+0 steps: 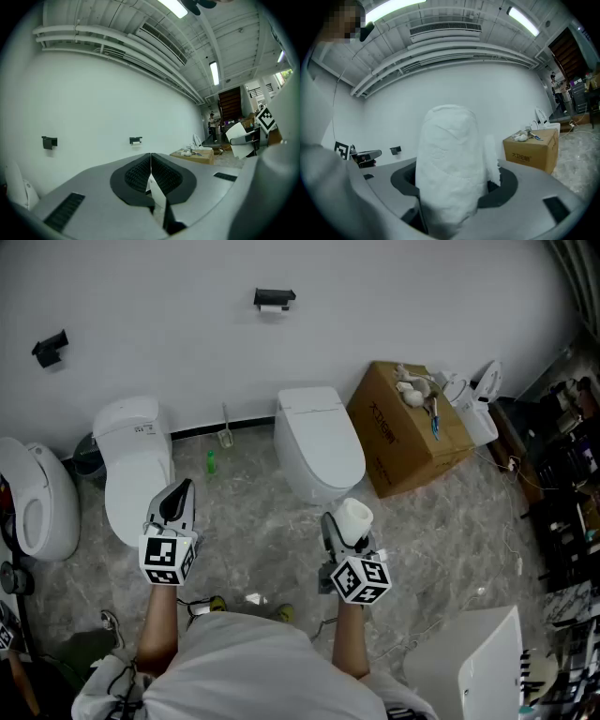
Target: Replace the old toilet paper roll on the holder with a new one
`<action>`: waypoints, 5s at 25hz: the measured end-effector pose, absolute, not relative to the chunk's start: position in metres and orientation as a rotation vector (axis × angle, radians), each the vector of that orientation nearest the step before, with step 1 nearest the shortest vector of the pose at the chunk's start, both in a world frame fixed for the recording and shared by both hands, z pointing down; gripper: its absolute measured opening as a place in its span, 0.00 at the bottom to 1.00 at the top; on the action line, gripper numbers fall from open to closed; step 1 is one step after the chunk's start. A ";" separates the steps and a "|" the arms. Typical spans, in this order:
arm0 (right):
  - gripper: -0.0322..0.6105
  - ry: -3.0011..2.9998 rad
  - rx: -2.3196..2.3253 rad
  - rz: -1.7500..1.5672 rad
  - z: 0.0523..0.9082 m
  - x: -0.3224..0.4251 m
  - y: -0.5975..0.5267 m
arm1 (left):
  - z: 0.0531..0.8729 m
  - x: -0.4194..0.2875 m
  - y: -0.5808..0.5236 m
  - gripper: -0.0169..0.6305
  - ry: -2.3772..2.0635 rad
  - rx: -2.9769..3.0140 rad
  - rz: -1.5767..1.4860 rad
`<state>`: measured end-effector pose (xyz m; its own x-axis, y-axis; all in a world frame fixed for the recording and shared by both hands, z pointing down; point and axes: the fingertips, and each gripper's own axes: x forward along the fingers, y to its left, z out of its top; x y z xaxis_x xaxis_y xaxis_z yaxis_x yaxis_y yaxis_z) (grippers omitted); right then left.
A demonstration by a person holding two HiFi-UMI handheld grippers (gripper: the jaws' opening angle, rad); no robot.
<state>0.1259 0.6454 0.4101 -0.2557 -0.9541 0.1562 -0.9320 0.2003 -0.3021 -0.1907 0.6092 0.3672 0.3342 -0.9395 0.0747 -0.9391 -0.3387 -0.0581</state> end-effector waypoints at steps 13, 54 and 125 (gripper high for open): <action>0.53 2.386 -1.903 -0.490 0.404 0.121 0.656 | 0.364 -0.196 0.611 0.06 1.790 -2.581 -0.135; 0.53 2.446 -1.941 -0.479 0.421 0.003 0.678 | 0.385 -0.278 0.615 0.19 1.693 -2.694 -0.100; 0.53 2.447 -1.848 -0.646 0.476 0.191 0.147 | 0.423 -0.093 0.106 0.19 1.705 -2.681 -0.248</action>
